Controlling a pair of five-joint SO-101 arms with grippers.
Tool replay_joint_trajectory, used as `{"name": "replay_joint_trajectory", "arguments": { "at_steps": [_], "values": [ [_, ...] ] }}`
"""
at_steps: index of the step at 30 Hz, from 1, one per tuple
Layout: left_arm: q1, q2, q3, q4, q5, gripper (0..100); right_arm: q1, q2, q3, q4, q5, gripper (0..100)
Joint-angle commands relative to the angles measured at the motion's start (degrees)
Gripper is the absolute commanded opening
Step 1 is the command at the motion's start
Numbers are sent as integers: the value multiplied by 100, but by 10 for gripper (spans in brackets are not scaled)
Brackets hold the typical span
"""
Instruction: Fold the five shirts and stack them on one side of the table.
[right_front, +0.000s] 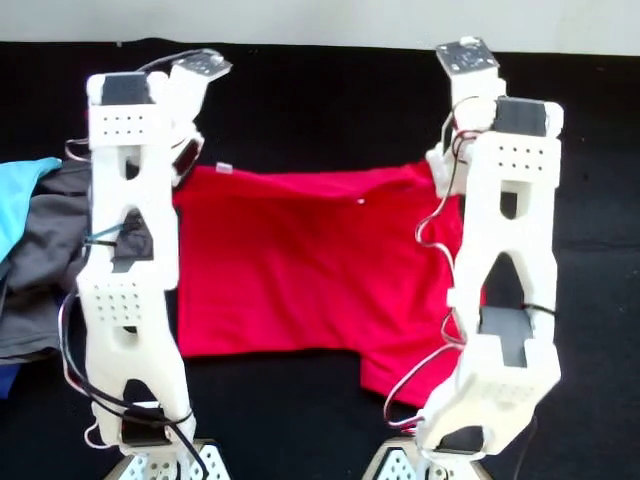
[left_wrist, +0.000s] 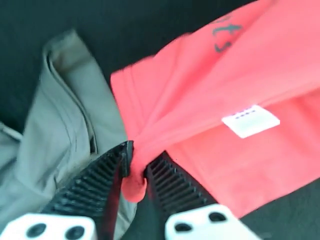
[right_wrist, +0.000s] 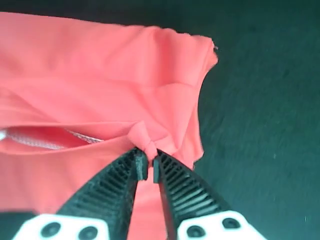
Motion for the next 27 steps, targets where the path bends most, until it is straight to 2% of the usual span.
{"name": "replay_joint_trajectory", "arguments": {
  "at_steps": [1,4,8,16,18,22,27],
  "values": [
    [-66,-971,1112,88,-185,9,-40,-523,-242,435,-62,5],
    [-57,-1771,2404,70,-387,9,-31,-804,75,470,-70,5],
    [-48,-2615,3732,-79,-554,9,-189,-1499,1525,400,-53,5],
    [66,-3644,6167,-1029,-712,9,-163,-3591,4963,-901,193,5],
    [75,-3837,6633,-1152,-782,9,31,-3916,5508,-1059,255,5],
    [75,-4048,7424,-1626,-782,9,470,-4207,6062,-1130,589,5],
    [75,-4066,8066,-2215,-782,9,541,-4277,6563,-1138,738,5]
  ]
}}
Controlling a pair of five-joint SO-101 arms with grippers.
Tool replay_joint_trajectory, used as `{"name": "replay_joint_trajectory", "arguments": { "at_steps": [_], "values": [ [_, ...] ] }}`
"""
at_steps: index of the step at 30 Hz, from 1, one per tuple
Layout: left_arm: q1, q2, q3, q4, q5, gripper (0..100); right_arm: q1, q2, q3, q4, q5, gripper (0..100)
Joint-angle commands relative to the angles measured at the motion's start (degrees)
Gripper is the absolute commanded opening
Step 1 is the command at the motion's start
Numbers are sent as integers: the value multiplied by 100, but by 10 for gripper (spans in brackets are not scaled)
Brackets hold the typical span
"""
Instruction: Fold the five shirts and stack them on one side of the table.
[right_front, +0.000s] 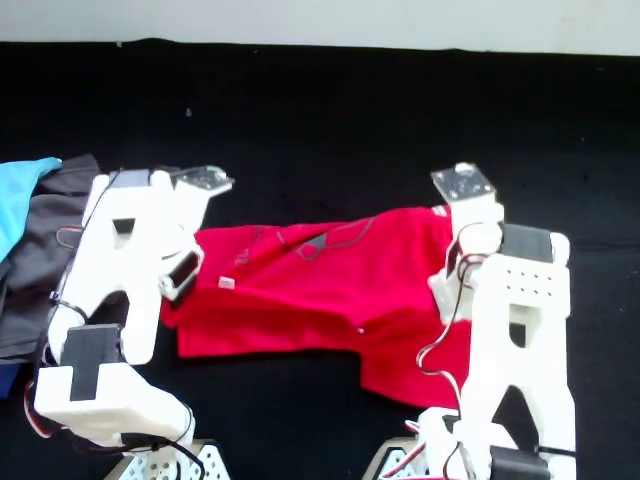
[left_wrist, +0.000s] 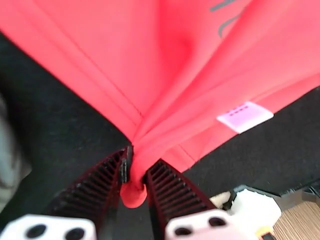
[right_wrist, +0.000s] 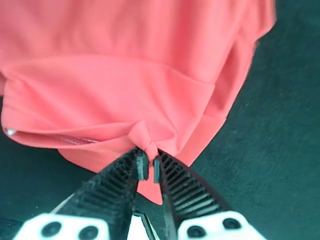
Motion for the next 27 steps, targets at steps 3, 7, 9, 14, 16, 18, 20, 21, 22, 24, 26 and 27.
{"name": "replay_joint_trajectory", "arguments": {
  "at_steps": [3,7,9,14,16,18,20,21,22,24,26,27],
  "values": [
    [92,-268,286,-299,-62,9,101,-171,286,-189,88,5],
    [251,-251,321,-290,-44,9,101,-171,453,-347,114,5],
    [303,-251,321,-290,-44,12,101,-171,470,-382,114,5],
    [312,-251,295,-167,-53,59,119,-180,418,-251,114,33],
    [259,-303,259,44,-62,140,110,-180,365,-136,105,100],
    [189,-312,198,246,-97,207,110,-180,154,40,114,159],
    [57,-312,48,527,-334,214,110,-180,-215,277,114,179],
    [-4,-312,-101,695,-457,207,110,-180,-444,409,114,177],
    [-92,-312,-312,897,-554,200,110,-180,-699,532,97,176],
    [-259,-312,-901,1398,-730,191,119,-180,-1253,760,79,176],
    [-391,-312,-1648,1846,-914,193,119,-171,-1745,804,70,176],
    [-453,-312,-2026,1969,-941,193,119,-127,-1974,787,70,176]
  ]
}}
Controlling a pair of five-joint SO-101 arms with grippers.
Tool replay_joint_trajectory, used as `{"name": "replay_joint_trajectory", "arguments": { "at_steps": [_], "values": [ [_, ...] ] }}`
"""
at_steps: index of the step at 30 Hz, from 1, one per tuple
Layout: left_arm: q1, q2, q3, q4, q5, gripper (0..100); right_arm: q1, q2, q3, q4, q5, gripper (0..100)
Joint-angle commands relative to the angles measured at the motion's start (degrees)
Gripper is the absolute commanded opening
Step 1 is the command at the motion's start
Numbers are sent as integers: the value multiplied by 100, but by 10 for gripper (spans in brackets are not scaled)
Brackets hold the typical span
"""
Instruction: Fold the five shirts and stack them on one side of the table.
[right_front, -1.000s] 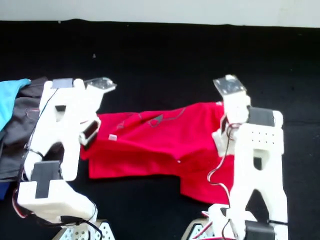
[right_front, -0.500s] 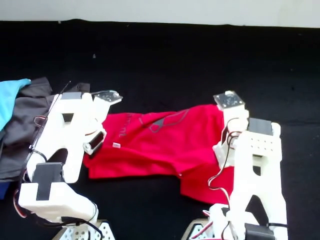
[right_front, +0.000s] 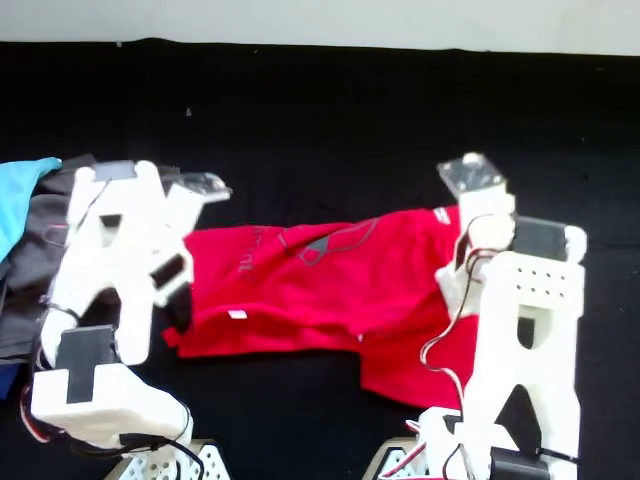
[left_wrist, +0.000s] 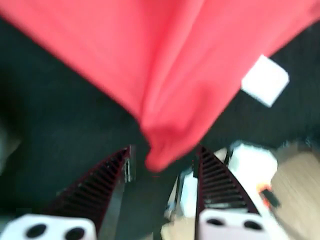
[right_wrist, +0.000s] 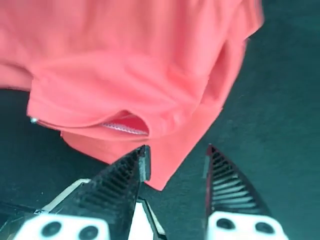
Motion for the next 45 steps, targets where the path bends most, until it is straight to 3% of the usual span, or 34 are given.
{"name": "replay_joint_trajectory", "arguments": {
  "at_steps": [1,4,7,12,16,21,28,34,40,45],
  "values": [
    [-207,-268,-1402,519,-149,193,75,-101,-954,13,35,176],
    [-171,-207,-2167,519,-123,192,66,-101,-1244,-470,35,176],
    [127,-198,-2246,229,369,185,57,-127,-1288,-646,35,176],
    [804,-154,-1692,-870,1108,0,-22,-4,-1130,-927,-9,173],
    [1253,426,-1262,-1943,1521,8,-435,760,-585,-2009,-615,1],
    [1305,1789,-1666,-2629,1908,9,-620,2264,-725,-2800,-1204,26],
    [840,3653,-3327,-2593,1916,9,-259,4251,-1613,-2949,-1240,26],
    [505,4787,-5367,-1688,1908,9,444,5473,-2826,-2905,-1081,26],
    [567,5947,-7398,-756,1916,9,479,5877,-3679,-2712,-844,26],
    [585,6431,-8945,176,1925,9,365,5859,-4567,-1657,-844,26]
  ]
}}
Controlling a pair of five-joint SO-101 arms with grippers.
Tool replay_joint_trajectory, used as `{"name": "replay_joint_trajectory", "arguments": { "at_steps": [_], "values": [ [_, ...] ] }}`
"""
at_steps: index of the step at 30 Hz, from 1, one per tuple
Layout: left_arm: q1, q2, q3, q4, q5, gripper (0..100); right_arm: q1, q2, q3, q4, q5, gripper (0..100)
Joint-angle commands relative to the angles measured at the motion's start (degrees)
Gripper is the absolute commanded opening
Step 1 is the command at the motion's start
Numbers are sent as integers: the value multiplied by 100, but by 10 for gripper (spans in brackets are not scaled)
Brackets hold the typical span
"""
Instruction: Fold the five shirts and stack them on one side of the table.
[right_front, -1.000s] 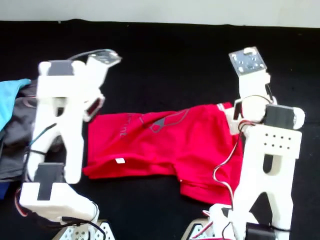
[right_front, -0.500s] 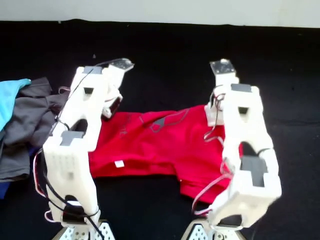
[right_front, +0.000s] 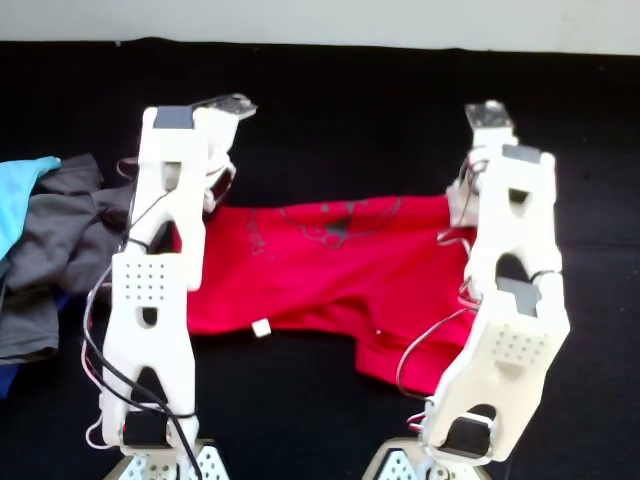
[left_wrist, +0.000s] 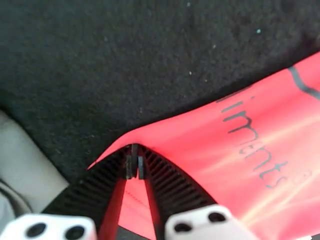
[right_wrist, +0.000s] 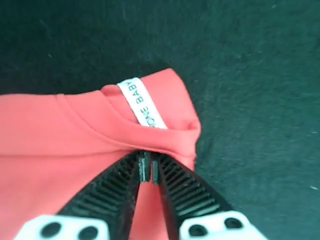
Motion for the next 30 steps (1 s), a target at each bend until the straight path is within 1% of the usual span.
{"name": "replay_joint_trajectory", "arguments": {
  "at_steps": [1,2,4,7,10,12,14,17,18,22,26,30],
  "values": [
    [-110,171,-1191,563,26,9,-31,-66,-919,963,44,26],
    [-110,163,-1367,703,35,9,-66,-66,-1121,1235,44,26],
    [-163,84,-1499,730,35,9,-101,-66,-1552,1754,35,25],
    [-233,-356,-1209,738,35,9,-180,-75,-2229,2440,44,5],
    [-233,-1165,-286,756,44,9,-286,-75,-2905,3125,44,6],
    [-233,-1921,646,747,44,9,-303,-224,-3134,3169,18,6],
    [-224,-2721,1745,730,18,9,-303,-637,-3020,3169,18,6],
    [-163,-3793,3477,703,-18,9,-400,-1516,-2387,3160,18,6],
    [-127,-4092,4048,563,-18,9,-453,-1851,-2079,3152,35,6],
    [-57,-5156,6316,-519,-18,9,-760,-2967,-470,2985,62,6],
    [180,-5956,8145,-1591,-9,9,-1007,-3820,1508,2000,62,6],
    [268,-6448,9402,-2435,-9,9,-1332,-4391,3635,769,62,9]
  ]
}}
